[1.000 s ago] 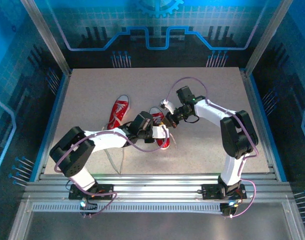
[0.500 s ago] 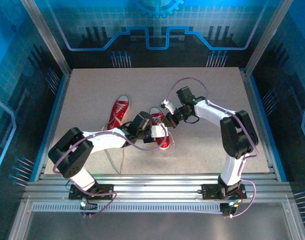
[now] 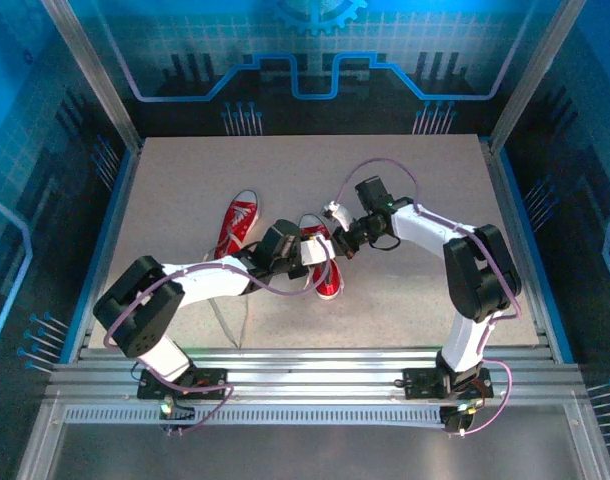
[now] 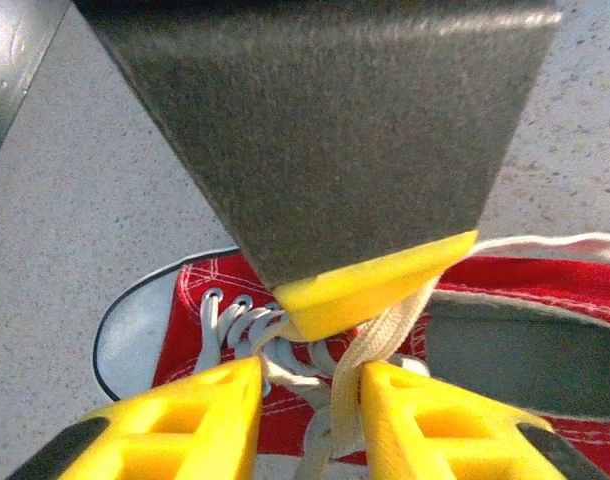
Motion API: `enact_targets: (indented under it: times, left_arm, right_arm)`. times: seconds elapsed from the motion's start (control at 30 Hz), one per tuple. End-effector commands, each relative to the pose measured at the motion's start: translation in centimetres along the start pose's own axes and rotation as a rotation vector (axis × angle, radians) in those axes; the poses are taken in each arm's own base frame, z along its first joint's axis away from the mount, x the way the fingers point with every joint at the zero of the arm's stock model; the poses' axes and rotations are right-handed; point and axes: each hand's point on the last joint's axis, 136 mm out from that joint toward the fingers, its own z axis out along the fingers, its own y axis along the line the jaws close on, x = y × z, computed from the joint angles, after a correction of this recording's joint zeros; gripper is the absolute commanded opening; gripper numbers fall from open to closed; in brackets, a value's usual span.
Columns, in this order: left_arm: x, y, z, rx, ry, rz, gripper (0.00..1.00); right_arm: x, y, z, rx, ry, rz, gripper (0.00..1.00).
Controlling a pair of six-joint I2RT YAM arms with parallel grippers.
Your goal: Tie the shoes
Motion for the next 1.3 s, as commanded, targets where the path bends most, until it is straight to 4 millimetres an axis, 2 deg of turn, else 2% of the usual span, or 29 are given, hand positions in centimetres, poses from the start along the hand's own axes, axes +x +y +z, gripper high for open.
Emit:
enact_targets:
  times: [0.0,0.27,0.4,0.8,1.1,1.27]
  left_arm:
    - [-0.2,1.2,0.3,-0.052,-0.008,-0.023,0.39]
    - [-0.6,1.6,-0.1,-0.049,-0.034,-0.047,0.49]
    - [-0.8,1.3,-0.3,0.017,-0.063,-0.075,0.5]
    - [-1.0,-0.2,0.0,0.196,-0.092,-0.117,0.43]
    - [-0.4,-0.8,0.3,0.237,-0.077,-0.135,0.34]
    - [-0.2,-0.7,0.5,0.234,-0.075,-0.144,0.25]
  right_arm:
    - [-0.4,0.5,-1.0,-0.01,-0.031,-0.004,0.0]
    - [-0.2,0.7,-1.2,-0.013,-0.022,-0.021,0.0]
    - [-0.2,1.0,-1.3,-0.026,-0.02,-0.04,0.0]
    - [0.0,1.8,-1.3,-0.06,-0.005,-0.064,0.0]
    - [0.0,2.5,-1.5,-0.068,-0.009,-0.105,0.0]
    - [0.1,2.5,-1.5,-0.069,-0.005,-0.108,0.0]
